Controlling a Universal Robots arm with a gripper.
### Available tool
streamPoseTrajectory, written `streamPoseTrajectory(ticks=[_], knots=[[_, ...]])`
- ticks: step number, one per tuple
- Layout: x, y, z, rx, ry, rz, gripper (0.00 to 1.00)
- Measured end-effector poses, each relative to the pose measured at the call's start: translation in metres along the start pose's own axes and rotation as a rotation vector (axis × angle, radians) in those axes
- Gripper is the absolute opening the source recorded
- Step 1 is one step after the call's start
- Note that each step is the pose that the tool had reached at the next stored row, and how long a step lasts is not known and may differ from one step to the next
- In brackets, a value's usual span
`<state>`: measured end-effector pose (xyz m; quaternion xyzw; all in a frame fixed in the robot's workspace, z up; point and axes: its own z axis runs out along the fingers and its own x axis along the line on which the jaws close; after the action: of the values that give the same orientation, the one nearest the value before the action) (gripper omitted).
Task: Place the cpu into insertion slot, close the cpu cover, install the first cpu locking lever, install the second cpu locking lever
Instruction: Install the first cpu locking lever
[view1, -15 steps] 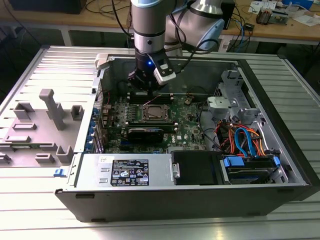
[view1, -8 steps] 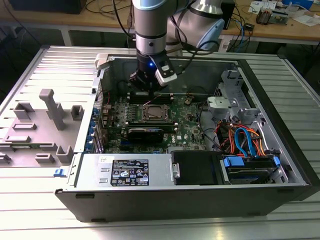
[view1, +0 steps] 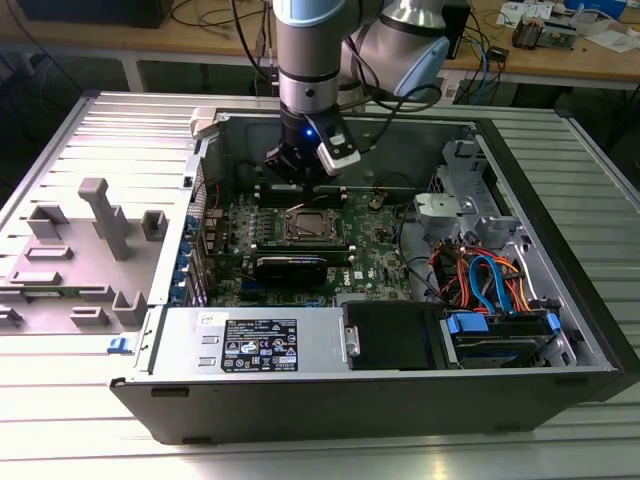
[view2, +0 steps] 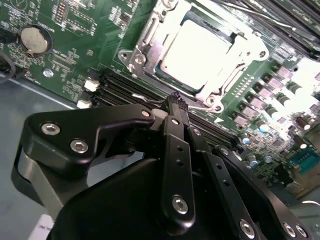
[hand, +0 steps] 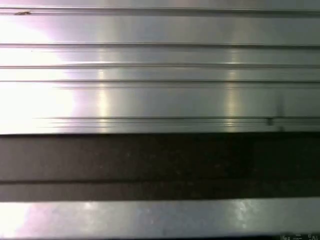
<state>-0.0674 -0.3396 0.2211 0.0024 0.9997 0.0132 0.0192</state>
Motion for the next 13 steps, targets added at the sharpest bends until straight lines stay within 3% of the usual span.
streamPoseTrajectory(ticks=[3,13], knots=[[-0.0063,0.0005,0.0031,0.0001,0.0001,0.0,0.11],[-0.0134,0.002,0.0107,0.0002,0.0,0.0,0.11]])
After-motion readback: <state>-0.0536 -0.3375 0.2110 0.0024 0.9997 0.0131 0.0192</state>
